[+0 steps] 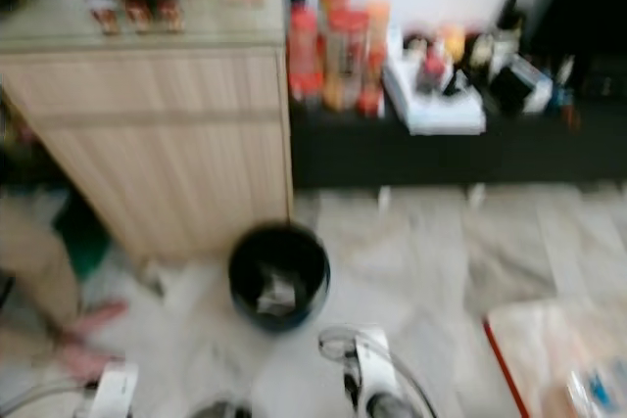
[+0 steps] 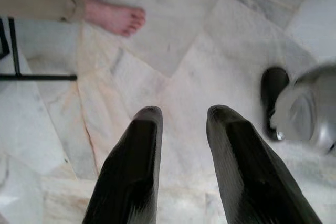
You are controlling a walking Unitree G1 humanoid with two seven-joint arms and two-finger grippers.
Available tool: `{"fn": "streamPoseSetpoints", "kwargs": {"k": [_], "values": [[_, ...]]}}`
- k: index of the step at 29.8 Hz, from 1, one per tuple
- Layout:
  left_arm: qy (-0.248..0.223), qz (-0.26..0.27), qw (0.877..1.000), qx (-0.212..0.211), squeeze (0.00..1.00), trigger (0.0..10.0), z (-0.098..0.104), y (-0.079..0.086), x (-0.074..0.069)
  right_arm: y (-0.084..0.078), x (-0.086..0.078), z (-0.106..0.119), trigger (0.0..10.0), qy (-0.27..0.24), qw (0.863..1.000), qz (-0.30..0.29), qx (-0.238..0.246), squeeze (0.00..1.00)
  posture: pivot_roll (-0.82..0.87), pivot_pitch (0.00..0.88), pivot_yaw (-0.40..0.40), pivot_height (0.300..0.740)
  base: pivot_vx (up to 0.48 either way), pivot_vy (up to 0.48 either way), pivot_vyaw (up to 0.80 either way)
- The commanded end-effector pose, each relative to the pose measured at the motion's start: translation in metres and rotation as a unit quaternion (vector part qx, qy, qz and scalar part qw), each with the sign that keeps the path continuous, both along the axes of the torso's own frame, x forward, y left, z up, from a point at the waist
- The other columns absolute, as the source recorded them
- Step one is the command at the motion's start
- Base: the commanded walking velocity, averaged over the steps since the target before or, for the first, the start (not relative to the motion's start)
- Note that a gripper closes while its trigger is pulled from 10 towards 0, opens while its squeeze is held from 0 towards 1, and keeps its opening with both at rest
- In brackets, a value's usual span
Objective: Picking trash to rubbish bin
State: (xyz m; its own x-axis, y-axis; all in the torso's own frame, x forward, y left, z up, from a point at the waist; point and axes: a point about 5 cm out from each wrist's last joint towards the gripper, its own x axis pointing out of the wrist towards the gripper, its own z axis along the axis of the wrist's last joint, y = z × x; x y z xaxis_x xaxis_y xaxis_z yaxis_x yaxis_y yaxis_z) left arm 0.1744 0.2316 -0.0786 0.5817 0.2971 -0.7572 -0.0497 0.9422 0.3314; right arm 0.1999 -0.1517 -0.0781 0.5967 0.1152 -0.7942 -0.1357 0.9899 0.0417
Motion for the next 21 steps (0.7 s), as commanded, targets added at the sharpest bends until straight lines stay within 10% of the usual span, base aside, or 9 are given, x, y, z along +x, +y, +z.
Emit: {"fn": "streamPoseSetpoints", "kwargs": {"k": [1,21], "values": [[0.003,0.004,1.0,0.002,0.0,10.0,0.0001,0.003,-0.0011,0.0029,-0.0037,-0.0021,10.0,0.008,1.0,0.0,0.003,0.0,0.12,0.123,-0.045,0.74,-0.277,0.0,0.0],[0.013,0.007,1.0,0.01,0.0,10.0,-0.0017,0.0052,-0.0059,0.0026,-0.0063,-0.0035,10.0,0.01,1.0,-0.007,0.005,0.0,0.11,0.137,-0.042,0.74,-0.013,0.0,0.0]]}}
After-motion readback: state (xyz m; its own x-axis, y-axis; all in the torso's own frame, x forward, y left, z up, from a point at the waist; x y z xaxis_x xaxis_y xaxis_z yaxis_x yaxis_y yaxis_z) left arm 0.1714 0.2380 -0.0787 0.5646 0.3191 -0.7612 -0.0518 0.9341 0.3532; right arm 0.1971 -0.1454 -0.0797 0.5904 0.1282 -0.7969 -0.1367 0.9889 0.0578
